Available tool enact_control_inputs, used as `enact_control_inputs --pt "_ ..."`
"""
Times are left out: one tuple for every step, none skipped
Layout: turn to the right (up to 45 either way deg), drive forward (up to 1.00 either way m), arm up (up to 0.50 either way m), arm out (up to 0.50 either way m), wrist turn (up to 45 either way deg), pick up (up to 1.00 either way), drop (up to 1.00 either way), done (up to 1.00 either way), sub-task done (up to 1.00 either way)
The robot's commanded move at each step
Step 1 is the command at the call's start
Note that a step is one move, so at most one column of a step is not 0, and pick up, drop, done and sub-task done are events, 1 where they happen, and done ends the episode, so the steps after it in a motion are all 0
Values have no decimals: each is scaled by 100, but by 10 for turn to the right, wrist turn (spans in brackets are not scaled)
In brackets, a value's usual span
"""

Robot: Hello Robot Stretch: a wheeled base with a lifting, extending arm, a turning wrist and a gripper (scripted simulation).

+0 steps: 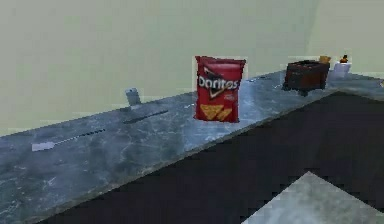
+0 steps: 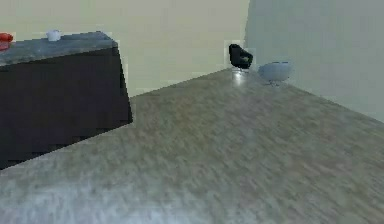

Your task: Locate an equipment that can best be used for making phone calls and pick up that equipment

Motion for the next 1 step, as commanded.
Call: enact_control_inputs --pt "0 50 0 0 0 0 0 0 0"
